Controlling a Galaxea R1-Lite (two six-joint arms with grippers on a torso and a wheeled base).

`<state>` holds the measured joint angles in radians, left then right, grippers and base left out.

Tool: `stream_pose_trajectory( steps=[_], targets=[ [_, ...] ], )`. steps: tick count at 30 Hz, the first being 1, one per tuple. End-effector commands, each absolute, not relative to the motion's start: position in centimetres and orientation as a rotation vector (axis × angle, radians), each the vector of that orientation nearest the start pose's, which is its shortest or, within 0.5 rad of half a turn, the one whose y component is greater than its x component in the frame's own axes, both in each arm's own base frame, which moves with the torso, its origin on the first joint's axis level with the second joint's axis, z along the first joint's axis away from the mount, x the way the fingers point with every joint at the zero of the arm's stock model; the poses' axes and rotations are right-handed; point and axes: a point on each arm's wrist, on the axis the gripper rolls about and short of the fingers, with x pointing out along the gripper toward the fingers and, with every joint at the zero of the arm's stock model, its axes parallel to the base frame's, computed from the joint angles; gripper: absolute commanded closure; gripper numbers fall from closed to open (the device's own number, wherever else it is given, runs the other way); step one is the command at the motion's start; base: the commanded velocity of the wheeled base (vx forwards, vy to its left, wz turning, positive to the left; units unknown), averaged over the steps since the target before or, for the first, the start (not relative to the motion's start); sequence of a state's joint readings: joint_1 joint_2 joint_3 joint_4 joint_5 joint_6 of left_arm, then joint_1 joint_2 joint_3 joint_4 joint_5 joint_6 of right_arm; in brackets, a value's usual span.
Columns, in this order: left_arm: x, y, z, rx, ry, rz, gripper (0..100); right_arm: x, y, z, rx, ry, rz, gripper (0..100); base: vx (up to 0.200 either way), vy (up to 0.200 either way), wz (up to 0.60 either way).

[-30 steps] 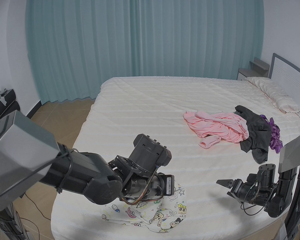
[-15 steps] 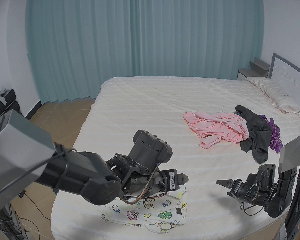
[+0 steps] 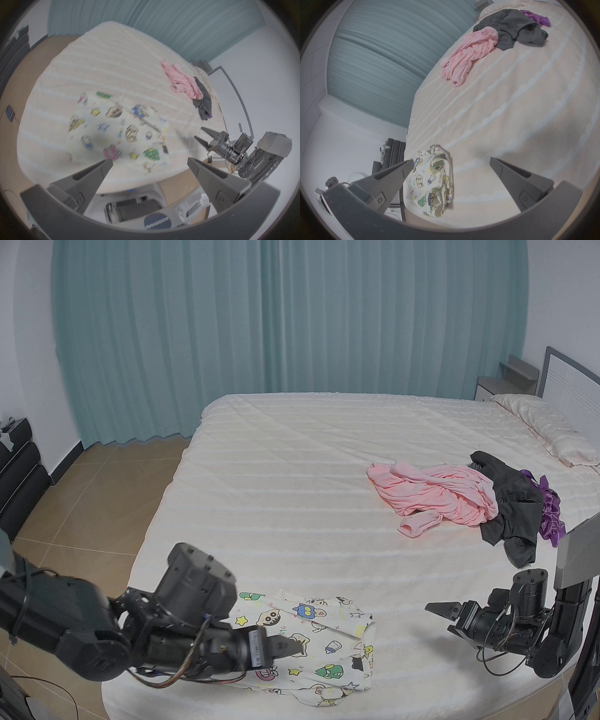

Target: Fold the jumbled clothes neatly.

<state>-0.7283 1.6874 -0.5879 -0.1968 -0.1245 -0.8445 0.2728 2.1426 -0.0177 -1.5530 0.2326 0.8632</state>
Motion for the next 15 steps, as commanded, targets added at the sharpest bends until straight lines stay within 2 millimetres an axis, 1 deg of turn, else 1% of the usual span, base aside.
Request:
stream_pose_trajectory(
  steps=[1,2,3,5,6,7,9,15],
  targets=[
    [15.4,-10.9,9.3,-0.605,1.190,-0.310,0,20.8,8.5,1.1,0.775,0.761,0.295,0,0.000,0.000,0.00],
    [15.4,-10.9,9.3,-0.605,1.190,-0.310,0,20.8,8.5,1.1,0.775,0.761,0.295,0,0.000,0.000,0.00],
    [15.0,-10.1,9.5,-0.638,1.193,-0.325,0,20.7,8.9,1.1,0.760,0.752,0.287,0,0.000,0.000,0.00],
    [14.3,-9.6,9.8,-0.657,1.190,-0.352,0,20.6,9.1,1.1,0.752,0.747,0.280,0,0.000,0.000,0.00],
    [14.2,-9.5,9.8,-0.659,1.192,-0.357,0,20.6,9.1,1.1,0.750,0.746,0.279,0,0.000,0.000,0.00],
    [13.8,-9.3,10.2,-0.669,1.178,-0.386,0,20.7,9.4,1.1,0.745,0.741,0.287,0,0.000,0.000,0.00],
    [13.7,-9.2,10.5,-0.674,1.163,-0.396,0,20.8,9.7,1.1,0.743,0.736,0.295,0,0.000,0.000,0.00],
    [13.4,-9.0,10.2,-0.676,1.162,-0.408,0,21.1,10.2,0.7,0.734,0.745,0.308,0,0.000,0.000,0.00]
  ],
)
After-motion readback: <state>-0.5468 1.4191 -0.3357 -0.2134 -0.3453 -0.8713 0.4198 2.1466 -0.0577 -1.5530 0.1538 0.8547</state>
